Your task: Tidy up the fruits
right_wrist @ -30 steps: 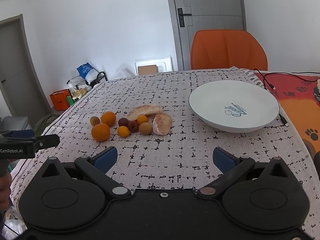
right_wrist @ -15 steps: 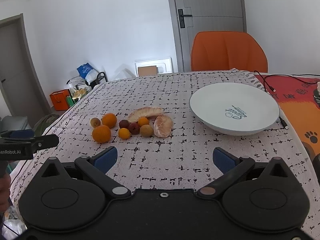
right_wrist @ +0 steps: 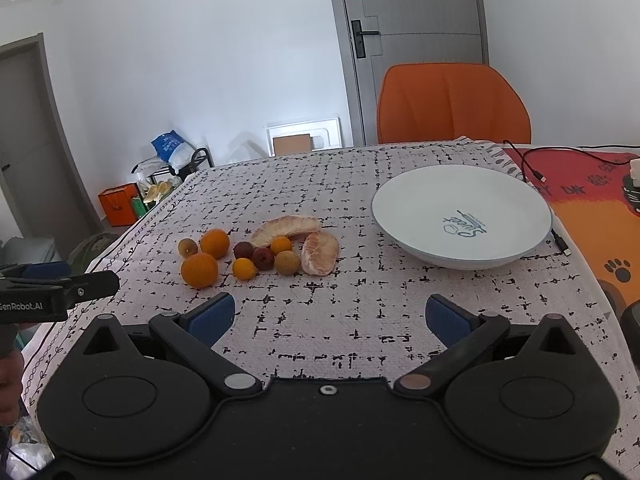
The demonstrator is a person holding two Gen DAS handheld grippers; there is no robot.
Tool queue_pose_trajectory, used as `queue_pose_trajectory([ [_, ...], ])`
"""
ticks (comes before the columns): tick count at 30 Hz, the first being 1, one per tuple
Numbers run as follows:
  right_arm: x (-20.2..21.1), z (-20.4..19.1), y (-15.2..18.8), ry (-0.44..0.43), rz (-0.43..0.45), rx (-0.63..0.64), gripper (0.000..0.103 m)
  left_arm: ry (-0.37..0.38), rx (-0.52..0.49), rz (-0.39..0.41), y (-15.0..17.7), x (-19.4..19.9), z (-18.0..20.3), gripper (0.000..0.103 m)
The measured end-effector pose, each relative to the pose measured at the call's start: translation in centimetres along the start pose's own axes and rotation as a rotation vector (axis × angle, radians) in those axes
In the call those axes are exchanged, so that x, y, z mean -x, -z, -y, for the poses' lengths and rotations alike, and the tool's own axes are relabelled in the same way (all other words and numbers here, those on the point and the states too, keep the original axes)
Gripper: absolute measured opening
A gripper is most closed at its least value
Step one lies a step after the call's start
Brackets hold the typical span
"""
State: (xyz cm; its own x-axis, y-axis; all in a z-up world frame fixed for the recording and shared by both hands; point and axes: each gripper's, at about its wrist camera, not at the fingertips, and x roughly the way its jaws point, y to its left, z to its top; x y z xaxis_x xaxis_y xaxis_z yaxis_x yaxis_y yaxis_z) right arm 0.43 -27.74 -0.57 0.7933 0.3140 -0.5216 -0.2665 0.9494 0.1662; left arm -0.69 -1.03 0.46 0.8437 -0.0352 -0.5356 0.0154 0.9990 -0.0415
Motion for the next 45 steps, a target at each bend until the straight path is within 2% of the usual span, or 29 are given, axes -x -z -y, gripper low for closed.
queue_pose_trajectory([
  [7, -0.3, 0.0, -0.1, -0.002, 0.004, 0.004, 0.103, -0.019, 0.032, 0.029, -0.3, -0.1, -0.2, 0.103],
  [11, -0.1, 0.2, -0.1, -0.039, 0.036, 0.011, 0.103, -0.018, 0.048, 0.039, -0.5, -0.4, -0.5, 0.103],
  [17, -0.3, 1.1, -0.7, -0.111, 0.065, -0.023, 0.103, 0.038, 0.057, 0.056, -0.6, -1.0, -0.4, 0.103],
  [26, -2.3, 1.2, -1.1, -0.142, 0.043, -0.015, 0.102, 0.054, 0.065, 0.058, -0.6, -2.8, 0.1, 0.101],
  [30, -3.8, 0.7, -1.2, -0.140, 0.006, 0.003, 0.089, 0.062, 0.071, 0.054, -0.8, -3.5, 0.3, 0.096],
  [33, -4.7, 0.4, -1.3, -0.124, 0.009, 0.026, 0.087, 0.065, 0.071, 0.046, -0.9, -4.2, 0.4, 0.089],
  [35, -5.2, 0.4, -1.4, -0.132, 0.010, 0.023, 0.085, 0.068, 0.072, 0.035, -0.9, -4.8, 0.5, 0.080],
  [38, -6.0, 0.5, -1.6, -0.128, 0.004, 0.018, 0.076, 0.075, 0.085, 0.008, -0.8, -5.8, 0.4, 0.070],
  [43, -7.6, 0.8, -1.9, -0.119, -0.015, 0.006, 0.067, 0.071, 0.087, -0.009, -0.7, -6.9, 0.4, 0.068],
  [45, -8.2, 0.9, -1.9, -0.125, -0.023, -0.001, 0.061, 0.073, 0.090, -0.013, -0.6, -7.2, 0.4, 0.066],
])
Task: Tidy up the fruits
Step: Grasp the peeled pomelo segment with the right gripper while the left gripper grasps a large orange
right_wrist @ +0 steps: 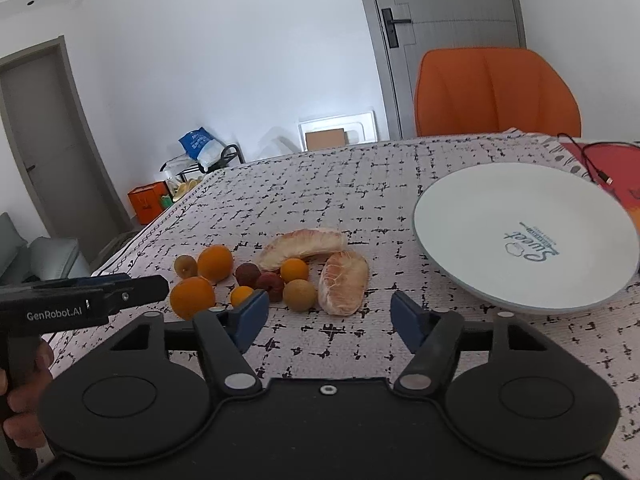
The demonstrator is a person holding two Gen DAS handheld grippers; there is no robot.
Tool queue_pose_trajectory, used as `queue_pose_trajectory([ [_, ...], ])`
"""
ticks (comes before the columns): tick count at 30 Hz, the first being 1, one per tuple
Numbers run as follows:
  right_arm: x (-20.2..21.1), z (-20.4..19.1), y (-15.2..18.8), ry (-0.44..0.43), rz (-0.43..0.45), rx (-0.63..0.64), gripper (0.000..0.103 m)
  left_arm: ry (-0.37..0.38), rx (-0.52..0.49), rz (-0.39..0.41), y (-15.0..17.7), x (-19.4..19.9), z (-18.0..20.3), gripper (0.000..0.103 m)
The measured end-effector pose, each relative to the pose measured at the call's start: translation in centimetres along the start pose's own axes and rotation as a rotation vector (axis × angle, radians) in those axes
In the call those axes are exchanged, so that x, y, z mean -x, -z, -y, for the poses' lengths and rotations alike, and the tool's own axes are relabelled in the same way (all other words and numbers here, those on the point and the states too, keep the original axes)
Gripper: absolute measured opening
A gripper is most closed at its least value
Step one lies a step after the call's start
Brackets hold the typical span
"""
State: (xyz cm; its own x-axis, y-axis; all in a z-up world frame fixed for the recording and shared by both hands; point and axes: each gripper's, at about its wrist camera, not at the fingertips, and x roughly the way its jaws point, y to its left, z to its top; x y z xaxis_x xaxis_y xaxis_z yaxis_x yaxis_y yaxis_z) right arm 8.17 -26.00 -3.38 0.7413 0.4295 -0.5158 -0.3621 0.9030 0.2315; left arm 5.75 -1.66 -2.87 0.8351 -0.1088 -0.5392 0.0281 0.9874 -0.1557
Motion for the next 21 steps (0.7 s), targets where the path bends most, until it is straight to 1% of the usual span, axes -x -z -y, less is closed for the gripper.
queue_pose_trajectory([
  [4, -1.0, 0.1, 0.0, -0.003, -0.014, 0.003, 0.053, -0.007, 0.011, -0.010, 0.0, -0.9, 0.0, 0.063],
  [6, -1.5, 0.2, 0.0, -0.001, -0.022, 0.003, 0.049, -0.009, 0.013, -0.018, 0.1, -1.4, 0.0, 0.060],
  [8, -2.1, 0.3, 0.0, 0.003, -0.030, 0.000, 0.046, -0.006, 0.015, -0.030, 0.3, -2.0, 0.0, 0.054],
  [9, -2.3, 0.3, 0.0, 0.005, -0.031, -0.001, 0.045, -0.005, 0.014, -0.035, 0.3, -2.2, 0.0, 0.053],
  [11, -2.7, 0.4, -0.1, 0.011, -0.039, -0.003, 0.045, -0.004, 0.016, -0.047, 0.5, -2.7, -0.1, 0.047],
  [13, -3.2, 0.5, -0.2, 0.016, -0.047, -0.001, 0.045, 0.012, 0.027, -0.053, 0.6, -3.0, -0.1, 0.045],
  [15, -3.7, 0.5, -0.3, 0.022, -0.052, 0.002, 0.045, 0.022, 0.026, -0.053, 0.7, -3.4, -0.1, 0.041],
  [21, -5.2, 0.4, -0.5, 0.048, -0.071, 0.010, 0.045, 0.000, 0.028, -0.043, 0.6, -3.2, -0.3, 0.039],
])
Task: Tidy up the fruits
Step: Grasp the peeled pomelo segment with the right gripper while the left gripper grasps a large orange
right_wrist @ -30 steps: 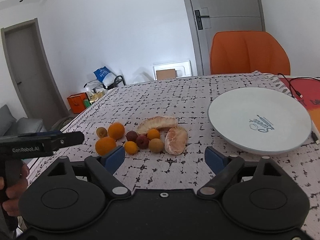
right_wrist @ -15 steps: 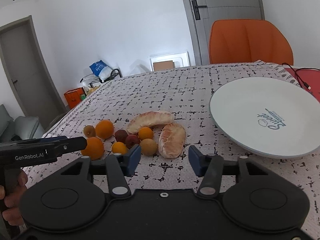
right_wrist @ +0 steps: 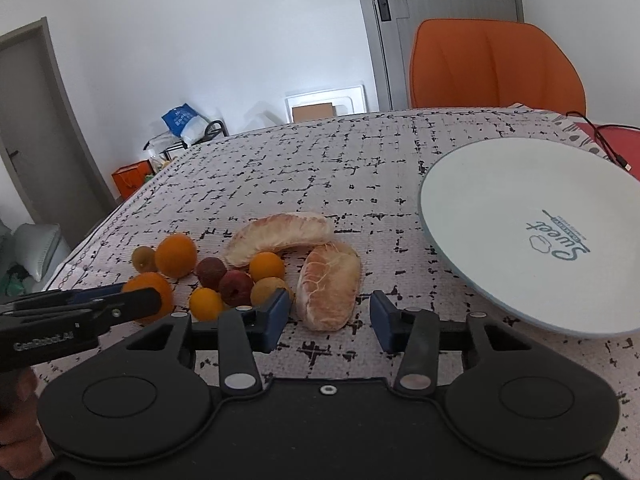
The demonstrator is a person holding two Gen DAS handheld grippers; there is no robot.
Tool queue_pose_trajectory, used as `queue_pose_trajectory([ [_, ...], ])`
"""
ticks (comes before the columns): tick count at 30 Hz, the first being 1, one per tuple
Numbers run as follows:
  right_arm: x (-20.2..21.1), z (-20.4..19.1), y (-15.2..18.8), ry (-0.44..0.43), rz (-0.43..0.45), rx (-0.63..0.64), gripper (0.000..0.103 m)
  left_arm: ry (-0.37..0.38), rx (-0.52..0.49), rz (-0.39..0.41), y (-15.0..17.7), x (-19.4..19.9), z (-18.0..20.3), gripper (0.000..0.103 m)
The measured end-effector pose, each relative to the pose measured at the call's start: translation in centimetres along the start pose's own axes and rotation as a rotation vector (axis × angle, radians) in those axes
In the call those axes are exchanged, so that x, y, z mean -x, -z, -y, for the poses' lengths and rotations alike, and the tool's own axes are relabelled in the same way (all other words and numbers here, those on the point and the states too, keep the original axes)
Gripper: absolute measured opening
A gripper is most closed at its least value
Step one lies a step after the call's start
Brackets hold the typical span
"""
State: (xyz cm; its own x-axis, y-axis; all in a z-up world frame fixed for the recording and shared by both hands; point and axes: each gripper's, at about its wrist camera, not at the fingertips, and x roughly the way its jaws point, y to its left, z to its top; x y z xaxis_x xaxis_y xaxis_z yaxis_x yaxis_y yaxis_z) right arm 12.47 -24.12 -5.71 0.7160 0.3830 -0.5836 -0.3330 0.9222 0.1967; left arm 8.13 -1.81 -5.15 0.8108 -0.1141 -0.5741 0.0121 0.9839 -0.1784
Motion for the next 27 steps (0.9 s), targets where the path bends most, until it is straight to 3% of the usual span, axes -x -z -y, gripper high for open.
queue_pose_trajectory([
  [10, -1.9, -1.1, -0.7, 0.017, 0.000, 0.048, 0.048, -0.029, 0.026, 0.006, 0.0, 0.6, -1.5, 0.039],
  [13, -1.9, -0.8, -0.6, 0.037, 0.016, 0.024, 0.035, -0.031, 0.028, 0.010, 0.1, 0.8, -1.6, 0.039],
  [19, -0.7, 0.1, 0.0, -0.004, 0.032, -0.019, 0.032, -0.026, 0.025, 0.014, 0.1, 1.0, -1.5, 0.039],
  [21, -0.1, 0.1, 0.1, -0.020, 0.041, -0.029, 0.032, -0.014, 0.032, 0.025, 0.0, 1.2, -1.4, 0.037],
  [25, 1.4, 0.1, 0.0, -0.029, 0.083, -0.026, 0.032, 0.002, 0.017, 0.052, -0.5, 1.9, -0.8, 0.020],
  [27, 2.0, 0.2, -0.1, -0.036, 0.094, -0.026, 0.032, 0.002, 0.004, 0.058, -0.6, 2.0, -0.4, 0.019],
])
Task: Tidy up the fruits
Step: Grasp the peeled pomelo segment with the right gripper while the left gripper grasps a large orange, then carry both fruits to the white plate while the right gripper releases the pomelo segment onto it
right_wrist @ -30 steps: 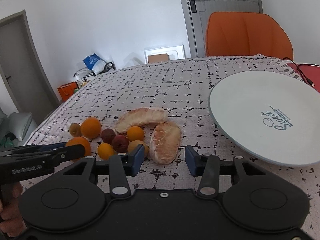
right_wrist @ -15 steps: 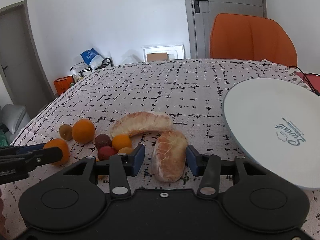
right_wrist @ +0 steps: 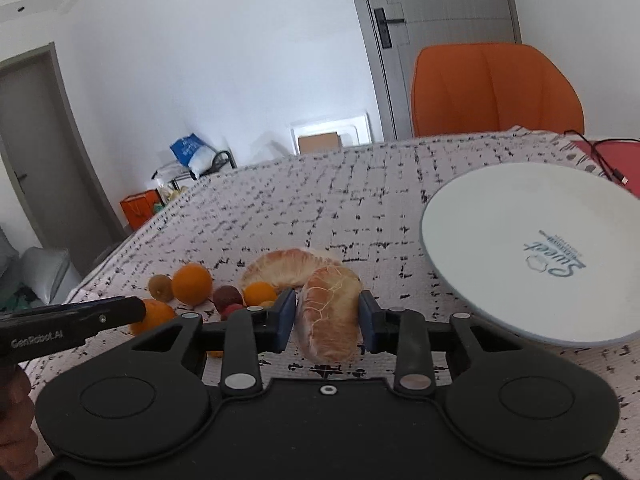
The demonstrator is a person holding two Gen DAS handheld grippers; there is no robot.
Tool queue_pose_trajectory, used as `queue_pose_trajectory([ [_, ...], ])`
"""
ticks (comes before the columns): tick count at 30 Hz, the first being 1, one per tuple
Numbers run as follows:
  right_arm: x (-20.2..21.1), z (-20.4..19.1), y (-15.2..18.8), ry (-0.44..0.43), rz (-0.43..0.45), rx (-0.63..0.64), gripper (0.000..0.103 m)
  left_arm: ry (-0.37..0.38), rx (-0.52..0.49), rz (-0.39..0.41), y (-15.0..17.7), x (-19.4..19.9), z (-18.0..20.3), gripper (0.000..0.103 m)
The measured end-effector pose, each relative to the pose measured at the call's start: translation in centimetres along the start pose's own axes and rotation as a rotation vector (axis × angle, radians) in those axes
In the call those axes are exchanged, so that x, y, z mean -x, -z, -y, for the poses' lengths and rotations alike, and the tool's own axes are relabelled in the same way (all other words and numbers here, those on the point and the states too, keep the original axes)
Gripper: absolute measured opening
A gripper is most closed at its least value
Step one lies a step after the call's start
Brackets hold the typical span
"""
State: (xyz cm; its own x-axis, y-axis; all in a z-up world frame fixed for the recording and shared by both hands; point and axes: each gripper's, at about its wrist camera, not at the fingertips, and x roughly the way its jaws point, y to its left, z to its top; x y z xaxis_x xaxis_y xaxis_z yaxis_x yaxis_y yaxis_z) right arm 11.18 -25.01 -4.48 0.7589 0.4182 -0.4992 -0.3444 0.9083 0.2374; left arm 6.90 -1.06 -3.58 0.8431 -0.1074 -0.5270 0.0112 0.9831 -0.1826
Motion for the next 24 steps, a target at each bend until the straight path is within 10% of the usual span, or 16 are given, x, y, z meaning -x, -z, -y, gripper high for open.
queue_pose_trajectory([
  [7, 0.6, 0.2, 0.6, -0.011, -0.010, -0.001, 0.032, -0.036, -0.032, -0.021, 0.4, -0.4, 0.9, 0.026],
  [11, 0.8, 0.3, 0.8, -0.017, -0.009, -0.002, 0.032, -0.064, -0.046, -0.065, 1.1, -1.1, 1.0, 0.047],
  [24, 2.8, 1.4, 0.0, -0.008, 0.060, -0.012, 0.032, -0.015, -0.024, -0.036, 0.4, -1.5, 1.3, 0.040],
])
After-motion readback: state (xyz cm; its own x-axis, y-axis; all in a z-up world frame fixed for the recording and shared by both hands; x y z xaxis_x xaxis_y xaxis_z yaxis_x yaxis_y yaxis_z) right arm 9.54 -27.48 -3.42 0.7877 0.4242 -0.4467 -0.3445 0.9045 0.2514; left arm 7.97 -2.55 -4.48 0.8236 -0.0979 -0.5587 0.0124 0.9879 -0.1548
